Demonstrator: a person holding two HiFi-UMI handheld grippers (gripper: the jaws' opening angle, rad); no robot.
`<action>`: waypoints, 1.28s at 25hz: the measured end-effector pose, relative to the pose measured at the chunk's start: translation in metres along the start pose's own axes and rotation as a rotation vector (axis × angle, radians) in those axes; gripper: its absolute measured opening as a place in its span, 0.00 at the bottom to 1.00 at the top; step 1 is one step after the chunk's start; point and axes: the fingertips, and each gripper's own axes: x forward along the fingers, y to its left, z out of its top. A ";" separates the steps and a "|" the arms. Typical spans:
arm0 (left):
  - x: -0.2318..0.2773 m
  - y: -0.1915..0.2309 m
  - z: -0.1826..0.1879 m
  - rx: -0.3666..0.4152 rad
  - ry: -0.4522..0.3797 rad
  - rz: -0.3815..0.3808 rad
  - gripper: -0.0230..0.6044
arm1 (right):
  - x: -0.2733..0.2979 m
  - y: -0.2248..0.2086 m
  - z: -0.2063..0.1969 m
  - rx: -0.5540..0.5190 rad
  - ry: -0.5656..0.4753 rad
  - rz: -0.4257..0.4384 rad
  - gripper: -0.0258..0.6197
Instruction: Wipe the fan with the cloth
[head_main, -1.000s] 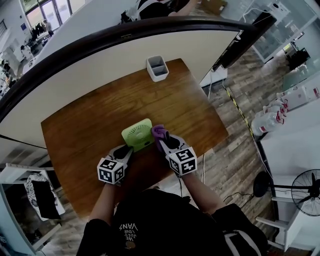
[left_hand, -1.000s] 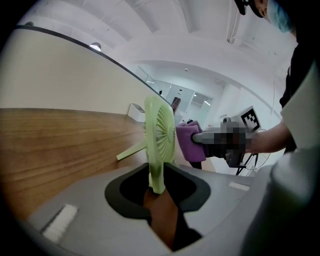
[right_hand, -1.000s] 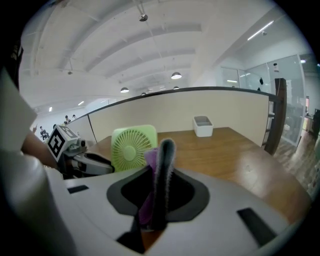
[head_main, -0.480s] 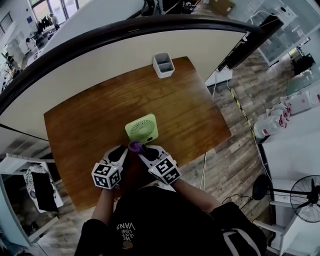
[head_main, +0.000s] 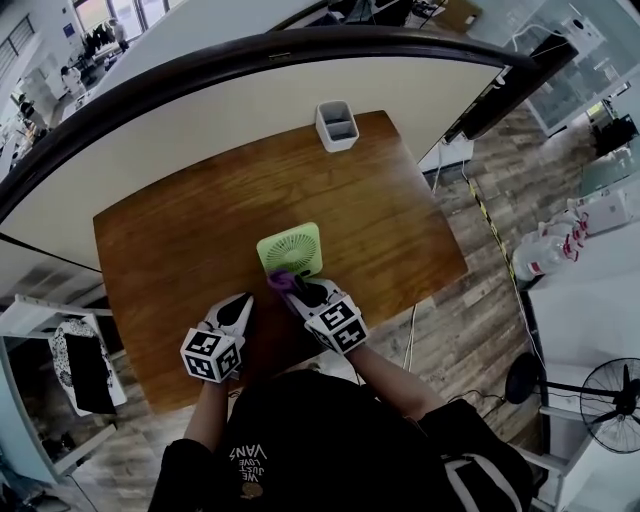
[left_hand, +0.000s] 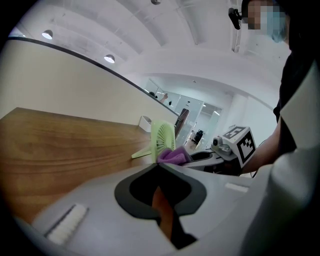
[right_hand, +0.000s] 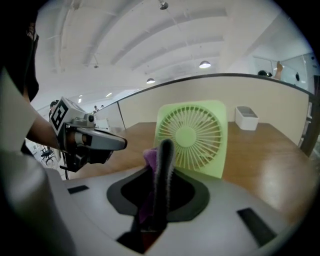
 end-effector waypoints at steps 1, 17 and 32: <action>0.000 0.000 0.000 -0.001 0.000 0.000 0.06 | -0.003 -0.005 -0.001 0.013 -0.002 -0.012 0.17; 0.007 -0.009 0.016 0.000 -0.034 -0.016 0.06 | -0.067 -0.102 -0.030 0.205 -0.005 -0.293 0.17; -0.025 -0.037 0.062 0.086 -0.180 0.034 0.05 | -0.121 -0.056 0.036 0.278 -0.262 -0.258 0.17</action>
